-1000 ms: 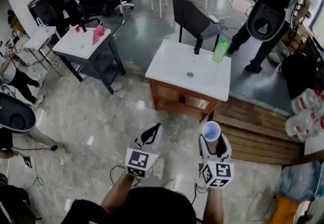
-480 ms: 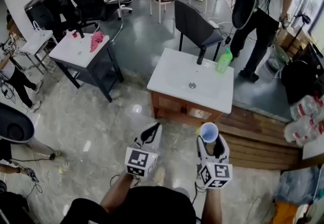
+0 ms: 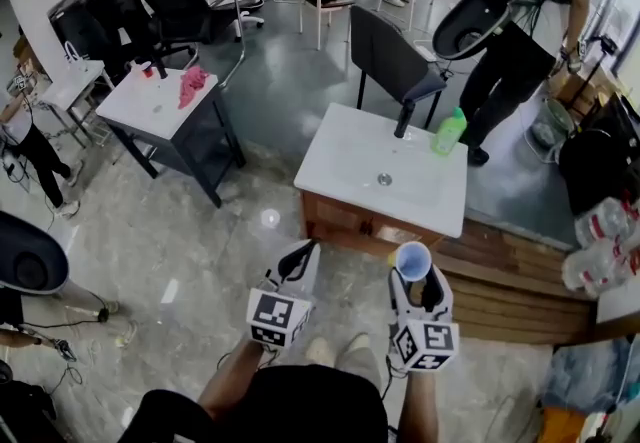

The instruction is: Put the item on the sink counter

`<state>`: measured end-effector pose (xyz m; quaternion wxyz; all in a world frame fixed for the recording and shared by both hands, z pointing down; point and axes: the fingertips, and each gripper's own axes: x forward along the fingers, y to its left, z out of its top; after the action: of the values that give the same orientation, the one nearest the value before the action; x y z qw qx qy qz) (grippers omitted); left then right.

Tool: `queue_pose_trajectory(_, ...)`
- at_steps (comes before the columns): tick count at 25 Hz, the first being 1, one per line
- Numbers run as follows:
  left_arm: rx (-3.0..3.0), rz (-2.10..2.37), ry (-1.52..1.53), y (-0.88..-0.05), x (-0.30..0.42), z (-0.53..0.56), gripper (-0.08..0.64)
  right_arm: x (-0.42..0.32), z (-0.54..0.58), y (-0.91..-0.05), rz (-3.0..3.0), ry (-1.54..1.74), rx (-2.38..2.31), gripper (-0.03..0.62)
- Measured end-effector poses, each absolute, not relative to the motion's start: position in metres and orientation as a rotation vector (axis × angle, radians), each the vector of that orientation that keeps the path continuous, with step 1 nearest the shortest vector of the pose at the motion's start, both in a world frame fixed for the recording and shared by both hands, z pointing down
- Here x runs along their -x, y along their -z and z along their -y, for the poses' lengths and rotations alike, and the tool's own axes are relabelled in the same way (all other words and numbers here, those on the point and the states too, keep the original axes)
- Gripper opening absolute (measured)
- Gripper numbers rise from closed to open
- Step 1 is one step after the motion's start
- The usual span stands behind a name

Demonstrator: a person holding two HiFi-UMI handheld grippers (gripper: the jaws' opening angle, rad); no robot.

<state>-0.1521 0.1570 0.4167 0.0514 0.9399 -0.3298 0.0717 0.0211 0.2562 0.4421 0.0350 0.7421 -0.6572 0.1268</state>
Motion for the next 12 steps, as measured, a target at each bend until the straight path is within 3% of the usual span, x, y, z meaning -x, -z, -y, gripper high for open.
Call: queue_pose_trajectory(12,-2.82,1.106,-0.24,-0.424,0.111,-0.085,0.002,-0.067,-0.169,-0.452,2.12,-0.392,-2.205,0.308)
